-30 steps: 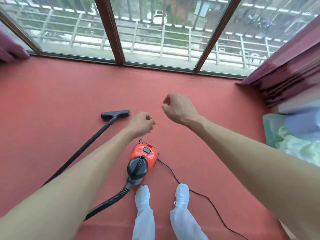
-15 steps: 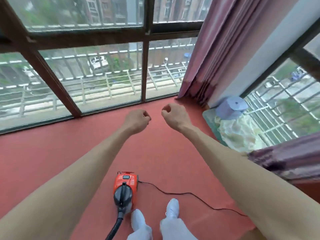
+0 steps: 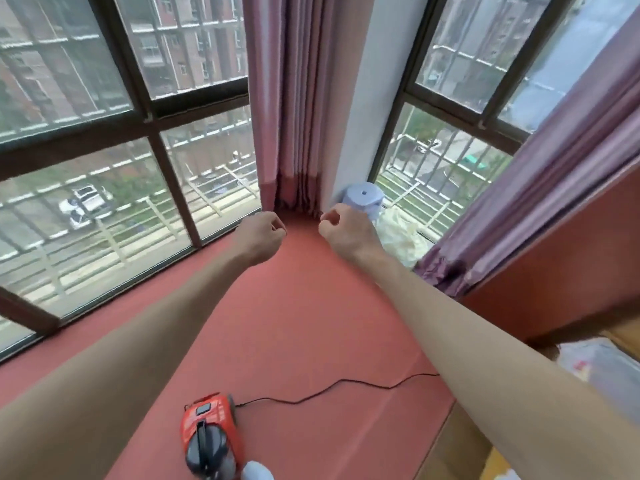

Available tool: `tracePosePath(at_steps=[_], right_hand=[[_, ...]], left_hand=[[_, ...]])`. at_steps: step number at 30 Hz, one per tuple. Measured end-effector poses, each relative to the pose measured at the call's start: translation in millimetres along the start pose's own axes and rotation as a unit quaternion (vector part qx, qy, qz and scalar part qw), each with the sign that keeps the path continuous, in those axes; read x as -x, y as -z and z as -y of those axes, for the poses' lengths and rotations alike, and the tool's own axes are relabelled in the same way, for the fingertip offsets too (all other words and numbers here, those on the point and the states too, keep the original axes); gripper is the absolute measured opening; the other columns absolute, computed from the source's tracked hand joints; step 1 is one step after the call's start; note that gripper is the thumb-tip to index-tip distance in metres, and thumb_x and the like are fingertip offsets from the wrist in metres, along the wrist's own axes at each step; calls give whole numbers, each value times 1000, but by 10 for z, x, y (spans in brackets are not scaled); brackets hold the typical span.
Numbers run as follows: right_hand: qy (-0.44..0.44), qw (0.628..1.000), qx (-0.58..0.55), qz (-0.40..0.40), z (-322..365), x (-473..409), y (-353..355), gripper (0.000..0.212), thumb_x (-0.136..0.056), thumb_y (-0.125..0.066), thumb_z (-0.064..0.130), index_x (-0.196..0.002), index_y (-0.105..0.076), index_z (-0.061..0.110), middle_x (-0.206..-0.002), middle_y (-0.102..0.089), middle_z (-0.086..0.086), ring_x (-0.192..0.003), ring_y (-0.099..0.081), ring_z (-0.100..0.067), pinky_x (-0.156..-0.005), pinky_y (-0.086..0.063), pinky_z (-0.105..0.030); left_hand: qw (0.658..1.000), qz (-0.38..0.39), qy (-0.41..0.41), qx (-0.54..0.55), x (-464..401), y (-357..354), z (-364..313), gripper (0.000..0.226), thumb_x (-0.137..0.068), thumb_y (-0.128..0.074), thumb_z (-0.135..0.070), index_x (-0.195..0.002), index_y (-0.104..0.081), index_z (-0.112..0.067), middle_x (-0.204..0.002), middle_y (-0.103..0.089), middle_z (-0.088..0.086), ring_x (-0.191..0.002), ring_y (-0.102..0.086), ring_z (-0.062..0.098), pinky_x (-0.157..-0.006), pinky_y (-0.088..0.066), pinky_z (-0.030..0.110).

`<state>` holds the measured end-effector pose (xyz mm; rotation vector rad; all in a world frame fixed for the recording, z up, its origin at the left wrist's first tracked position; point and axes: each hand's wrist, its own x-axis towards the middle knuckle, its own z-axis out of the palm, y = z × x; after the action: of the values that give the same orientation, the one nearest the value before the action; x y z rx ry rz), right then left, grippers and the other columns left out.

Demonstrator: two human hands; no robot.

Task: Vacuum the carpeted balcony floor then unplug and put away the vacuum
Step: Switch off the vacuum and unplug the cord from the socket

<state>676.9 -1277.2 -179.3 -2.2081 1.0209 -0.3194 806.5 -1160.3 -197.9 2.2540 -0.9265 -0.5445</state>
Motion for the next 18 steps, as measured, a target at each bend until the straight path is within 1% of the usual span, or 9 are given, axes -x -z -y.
tracePosePath(at_steps=[2, 3, 5, 7, 8, 10, 12, 15, 18], right_hand=[[-15, 1000, 9, -20, -274, 152, 320, 16, -89, -55, 26, -97, -66, 18, -94, -66, 3, -88, -58, -17, -77, -44, -28], [-26, 999, 12, -28, -431, 239, 485, 13, -89, -54, 25, -94, -64, 19, -93, -66, 2, -88, -58, -19, -76, -44, -28], [-52, 998, 11, -43, -770, 444, 820, 15, -89, -55, 26, -92, -64, 14, -96, -69, -4, -90, -61, -24, -79, -49, -34], [-75, 995, 10, -65, -1116, 681, 1157, 22, -89, -55, 24, -97, -67, 7, -100, -70, -9, -94, -63, -27, -85, -51, -38], [-83, 994, 8, -74, -1301, 810, 1312, 24, -89, -55, 23, -100, -68, 7, -101, -70, -9, -96, -63, -27, -86, -51, -37], [-103, 991, 8, -85, -1685, 1065, 1623, 24, -89, -55, 22, -103, -68, 8, -102, -71, -8, -96, -64, -26, -86, -51, -36], [-130, 987, 6, -96, -2087, 1319, 1915, 23, -88, -55, 24, -103, -69, 13, -103, -71, -6, -95, -66, -26, -85, -53, -36], [-171, 978, -7, -122, -2651, 1684, 2341, 21, -90, -55, 26, -99, -70, 15, -106, -71, -8, -99, -65, -28, -85, -52, -33], [-219, 962, -10, -162, -3160, 2005, 2700, 23, -93, -54, 27, -100, -69, 12, -110, -69, -10, -103, -62, -30, -84, -49, -35]], left_hand=[[1000, 11, -24, -8, 22, -256, -361, 17, -86, -51, -12, -86, -68, -16, -91, -72, 7, -89, -67, 25, -84, -55, 37], [999, 21, -38, -12, 58, -406, -544, 17, -85, -51, -13, -86, -68, -16, -90, -72, 7, -87, -68, 25, -83, -55, 36], [996, 46, -69, -20, 163, -750, -907, 18, -85, -53, -14, -90, -70, -13, -89, -73, 7, -86, -68, 25, -81, -56, 36], [992, 70, -99, -31, 320, -1118, -1276, 19, -85, -54, -14, -94, -71, -11, -88, -73, 9, -86, -68, 26, -78, -56, 35], [989, 82, -114, -37, 416, -1309, -1456, 20, -85, -54, -13, -94, -72, -10, -88, -73, 10, -86, -68, 26, -75, -55, 33], [981, 106, -152, -51, 618, -1696, -1842, 21, -85, -53, -11, -94, -72, -9, -89, -73, 9, -83, -66, 23, -70, -50, 28], [973, 126, -182, -64, 794, -2081, -2209, 21, -86, -53, -12, -96, -72, -12, -95, -73, 4, -84, -65, 20, -69, -45, 25], [960, 154, -219, -79, 1023, -2599, -2753, 23, -86, -52, -14, -98, -72, -13, -99, -72, 6, -91, -66, 25, -73, -48, 29], [940, 194, -265, -87, 1236, -3071, -3291, 25, -84, -51, -10, -91, -74, -4, -93, -73, 15, -87, -67, 32, -75, -54, 39]])
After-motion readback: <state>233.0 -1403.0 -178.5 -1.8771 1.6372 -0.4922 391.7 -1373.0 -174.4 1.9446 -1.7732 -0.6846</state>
